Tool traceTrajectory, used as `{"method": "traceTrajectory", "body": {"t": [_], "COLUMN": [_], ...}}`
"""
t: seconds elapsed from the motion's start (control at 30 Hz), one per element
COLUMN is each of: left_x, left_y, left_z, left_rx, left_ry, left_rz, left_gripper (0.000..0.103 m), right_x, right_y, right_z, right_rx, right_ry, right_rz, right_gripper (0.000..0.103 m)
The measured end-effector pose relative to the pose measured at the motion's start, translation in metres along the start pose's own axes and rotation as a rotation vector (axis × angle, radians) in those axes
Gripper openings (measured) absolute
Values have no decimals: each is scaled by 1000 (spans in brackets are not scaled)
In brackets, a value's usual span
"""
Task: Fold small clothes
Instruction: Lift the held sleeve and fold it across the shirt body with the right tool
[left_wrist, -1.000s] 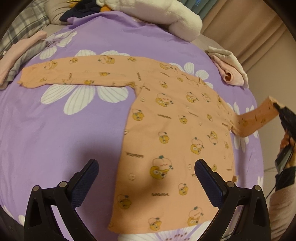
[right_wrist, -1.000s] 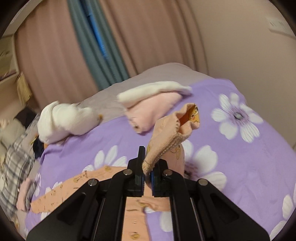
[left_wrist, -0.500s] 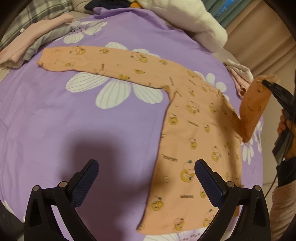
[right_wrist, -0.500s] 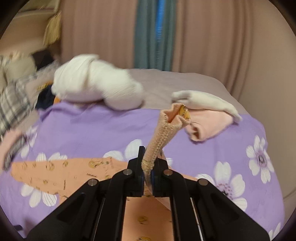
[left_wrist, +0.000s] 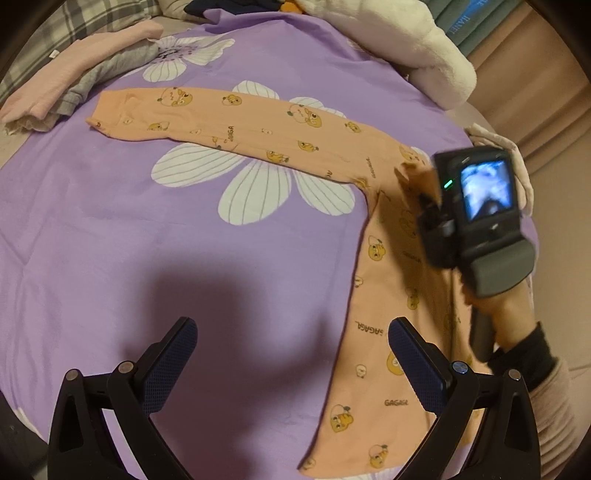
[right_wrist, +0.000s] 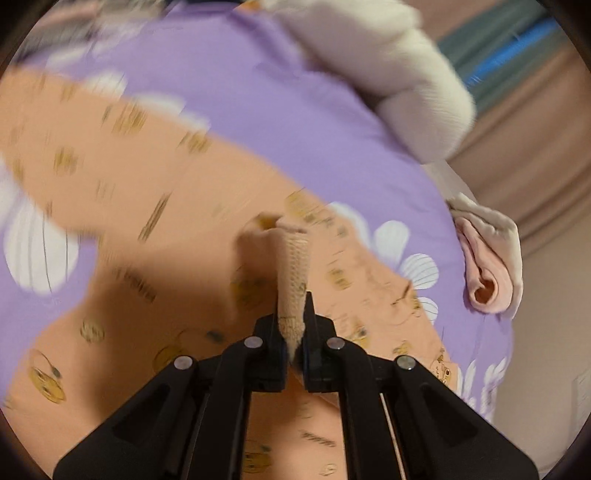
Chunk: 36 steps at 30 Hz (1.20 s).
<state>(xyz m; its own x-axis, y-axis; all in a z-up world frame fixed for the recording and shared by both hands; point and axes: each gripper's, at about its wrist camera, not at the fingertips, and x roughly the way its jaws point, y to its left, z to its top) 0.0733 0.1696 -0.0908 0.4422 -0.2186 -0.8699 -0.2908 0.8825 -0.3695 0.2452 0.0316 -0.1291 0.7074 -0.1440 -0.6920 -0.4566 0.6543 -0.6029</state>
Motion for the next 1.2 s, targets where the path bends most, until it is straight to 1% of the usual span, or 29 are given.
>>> {"method": "traceTrajectory", "body": {"t": [0.07, 0.1, 0.13, 0.17, 0.2, 0.23, 0.27, 0.3, 0.33, 0.37, 0.4, 0.43, 0.47, 0.53, 0.57, 0.6, 0.63, 0.7, 0.77, 0.8, 0.83, 0.9, 0.97, 1.0, 1.03, 1.1, 1.17, 1.2], "left_x": [0, 1, 1, 1, 0, 0, 0, 0, 0, 0, 1, 1, 1, 1, 1, 0, -1, -3, -5, -6, -7, -8, -8, -8, -9, -12, -16, -18], "left_y": [1, 1, 1, 2, 3, 4, 6, 7, 10, 12, 15, 17, 20, 24, 25, 27, 29, 34, 42, 47, 51, 61, 73, 77, 84, 94, 108, 117], "left_z": [1, 1, 1, 2, 2, 2, 2, 2, 3, 3, 3, 4, 4, 5, 5, 5, 5, 6, 7, 8, 9, 10, 14, 15, 18, 25, 34, 41], "left_rx": [-1, -1, -2, -3, -6, -8, -11, -14, -20, -27, -35, -46, -55, -67, -69, -70, -72, -83, -110, -125, -136, -162, -201, -217, -238, -268, -309, -335], "left_ry": [1, 0, -1, -2, -4, -6, -10, -11, -13, -13, -13, -13, -13, -16, -18, -21, -26, -38, -48, -52, -56, -63, -62, -63, -68, -83, -109, -126], "left_rz": [-2, -3, -5, -8, -12, -14, -17, -18, -20, -21, -23, -28, -33, -36, -38, -41, -46, -53, -66, -76, -84, -102, -132, -147, -162, -192, -240, -280], "left_gripper": [102, 102, 102, 102, 102, 102, 102, 102, 102, 102, 102, 102, 102, 102, 102, 102, 102, 102, 102, 102, 102, 102, 102, 102, 102, 102, 102, 102], "right_x": [1, 0, -4, -9, -14, -19, -27, -37, -43, -51, -54, -56, -54, -46, -39, -34, -29, -23, -13, -8, -4, 3, 2, 1, -2, -12, -30, -36], "right_y": [11, 15, 19, 19, 16, 14, 9, -2, -12, -32, -48, -65, -88, -111, -117, -116, -113, -94, -69, -62, -48, -36, -29, -32, -37, -47, -60, -64], "right_z": [-5, -7, -9, -12, -14, -17, -20, -23, -25, -28, -29, -31, -33, -36, -36, -34, -31, -25, -16, -13, -11, -10, -9, -8, -8, -11, -19, -23], "right_rx": [-51, -76, -108, -126, -135, -130, -112, -76, -34, 58, 138, 230, 359, 526, 606, 633, 642, 629, 591, 567, 546, 512, 472, 477, 504, 545, 593, 606], "right_ry": [8, 10, 0, -11, -25, -37, -55, -78, -88, -96, -101, -107, -114, -109, -98, -86, -75, -60, -36, -32, -19, 12, -6, -6, -9, -47, -101, -115], "right_rz": [-2, -8, -33, -43, -46, -38, -6, 57, 117, 224, 301, 378, 468, 562, 596, 602, 597, 597, 617, 606, 599, 599, 571, 579, 606, 638, 681, 695], "right_gripper": [16, 17, 20, 30, 44, 52, 62, 62, 62, 62, 61, 60, 60, 51, 39, 31, 29, 19, 15, 14, 13, 13, 13, 16, 15, 15, 15, 15]}}
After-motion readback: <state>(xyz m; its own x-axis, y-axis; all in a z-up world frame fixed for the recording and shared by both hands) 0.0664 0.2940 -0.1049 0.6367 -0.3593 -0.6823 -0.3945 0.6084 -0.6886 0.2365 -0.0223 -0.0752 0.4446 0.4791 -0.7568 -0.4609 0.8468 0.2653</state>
